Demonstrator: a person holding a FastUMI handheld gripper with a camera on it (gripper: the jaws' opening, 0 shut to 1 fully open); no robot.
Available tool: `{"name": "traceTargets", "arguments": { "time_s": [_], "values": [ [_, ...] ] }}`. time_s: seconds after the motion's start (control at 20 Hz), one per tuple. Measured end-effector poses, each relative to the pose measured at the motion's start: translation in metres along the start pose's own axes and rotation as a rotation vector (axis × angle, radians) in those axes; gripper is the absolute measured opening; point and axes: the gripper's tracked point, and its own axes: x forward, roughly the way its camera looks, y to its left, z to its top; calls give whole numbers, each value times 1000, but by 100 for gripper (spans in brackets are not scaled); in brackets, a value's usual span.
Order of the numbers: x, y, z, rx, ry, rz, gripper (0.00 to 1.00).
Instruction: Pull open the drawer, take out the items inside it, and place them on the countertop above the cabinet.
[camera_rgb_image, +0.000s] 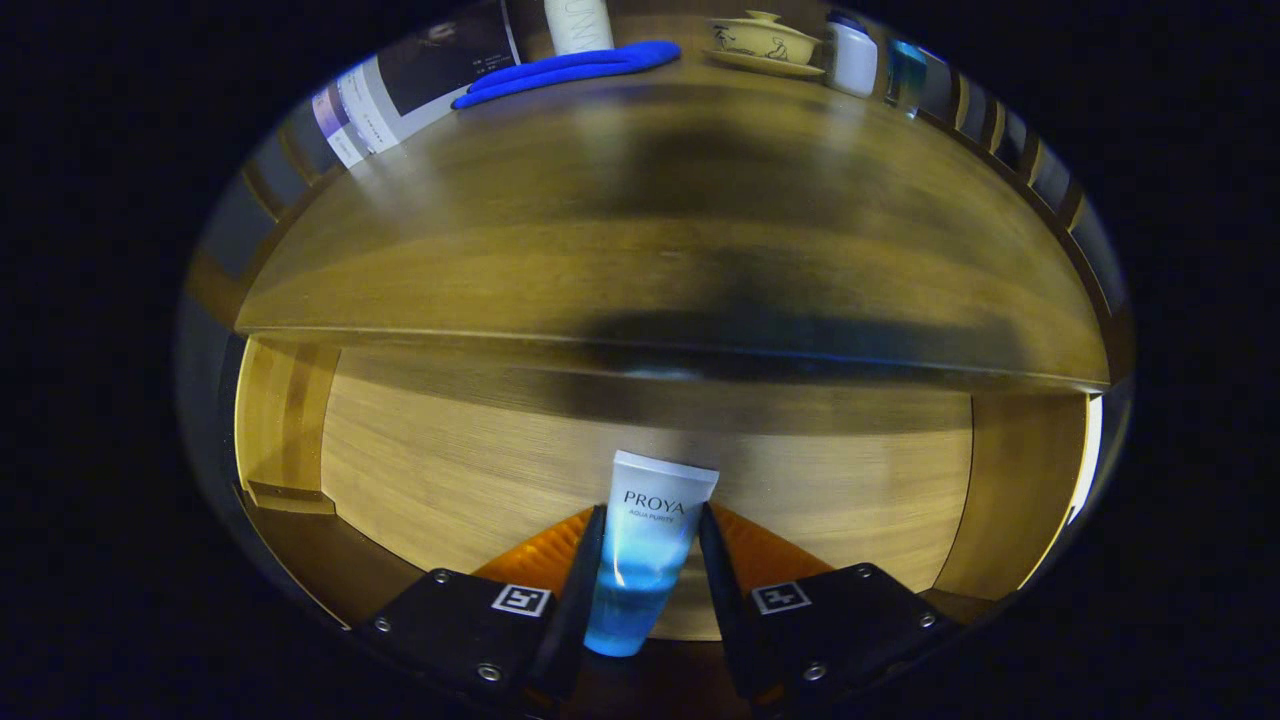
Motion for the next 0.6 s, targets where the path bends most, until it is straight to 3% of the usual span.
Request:
{"name": "traceTargets", "arguments": {
  "time_s": [0.15, 0.6],
  "values": [
    [-5, 6, 7, 8, -47, 62, 47],
    [-23, 26, 24, -145, -205, 113, 47]
  ]
}}
